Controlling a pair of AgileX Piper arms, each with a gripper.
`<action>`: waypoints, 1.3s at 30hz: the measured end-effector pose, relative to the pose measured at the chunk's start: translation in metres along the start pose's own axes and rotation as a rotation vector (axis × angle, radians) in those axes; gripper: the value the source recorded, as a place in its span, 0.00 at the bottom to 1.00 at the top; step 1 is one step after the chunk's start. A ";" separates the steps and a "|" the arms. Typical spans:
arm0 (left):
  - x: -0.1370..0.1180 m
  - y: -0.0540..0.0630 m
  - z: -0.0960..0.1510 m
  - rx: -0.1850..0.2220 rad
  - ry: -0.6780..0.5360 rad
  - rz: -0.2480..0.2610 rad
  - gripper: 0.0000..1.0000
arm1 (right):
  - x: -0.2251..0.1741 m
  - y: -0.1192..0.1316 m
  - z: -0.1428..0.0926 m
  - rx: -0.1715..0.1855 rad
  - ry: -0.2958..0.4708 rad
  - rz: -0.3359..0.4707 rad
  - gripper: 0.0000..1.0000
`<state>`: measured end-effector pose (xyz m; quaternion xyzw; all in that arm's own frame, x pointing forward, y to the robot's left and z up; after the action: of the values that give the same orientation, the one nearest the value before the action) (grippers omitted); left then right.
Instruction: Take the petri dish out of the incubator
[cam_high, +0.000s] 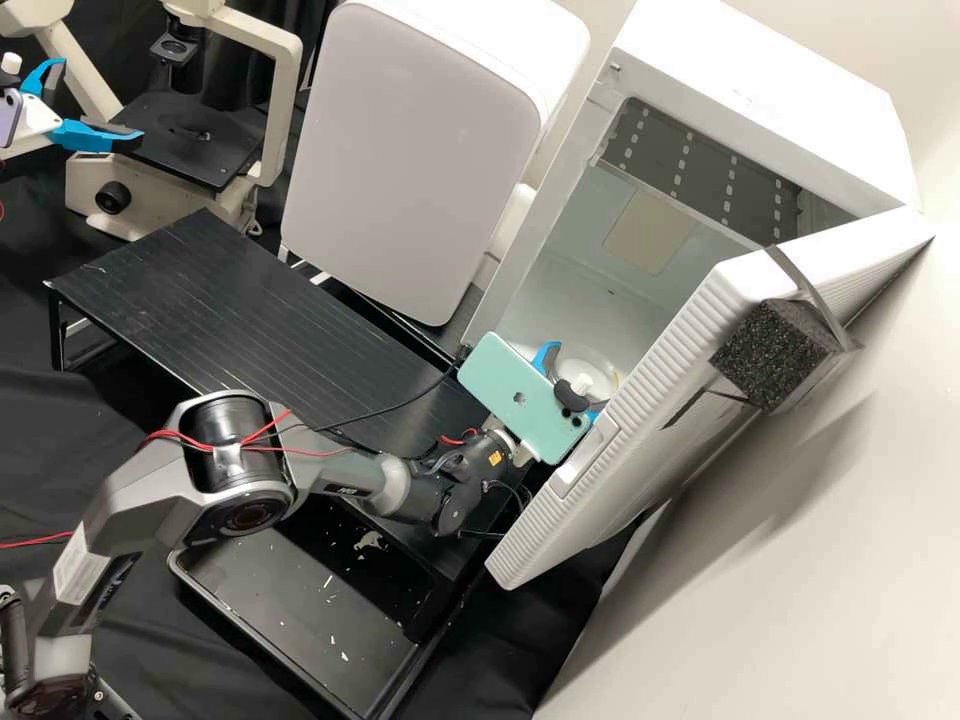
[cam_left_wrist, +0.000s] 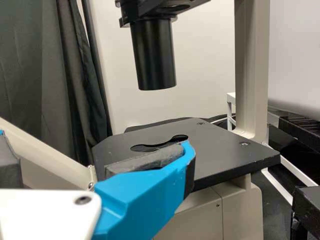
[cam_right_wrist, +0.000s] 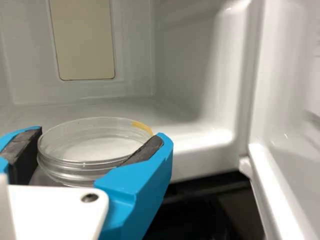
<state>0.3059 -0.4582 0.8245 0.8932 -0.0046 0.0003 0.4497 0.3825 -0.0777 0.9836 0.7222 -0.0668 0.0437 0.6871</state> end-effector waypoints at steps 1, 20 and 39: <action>0.000 0.000 0.000 0.000 0.000 0.000 1.00 | -0.010 0.000 0.002 0.009 0.000 0.004 0.00; 0.000 0.000 0.000 0.000 0.000 0.000 1.00 | -0.120 -0.039 -0.046 0.023 0.166 -0.007 0.00; 0.000 0.000 0.000 0.000 0.000 0.000 1.00 | -0.191 -0.122 -0.082 -0.063 0.259 -0.280 0.00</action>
<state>0.3059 -0.4582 0.8245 0.8932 -0.0046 0.0003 0.4497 0.2149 0.0168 0.8380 0.6910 0.1218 0.0383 0.7115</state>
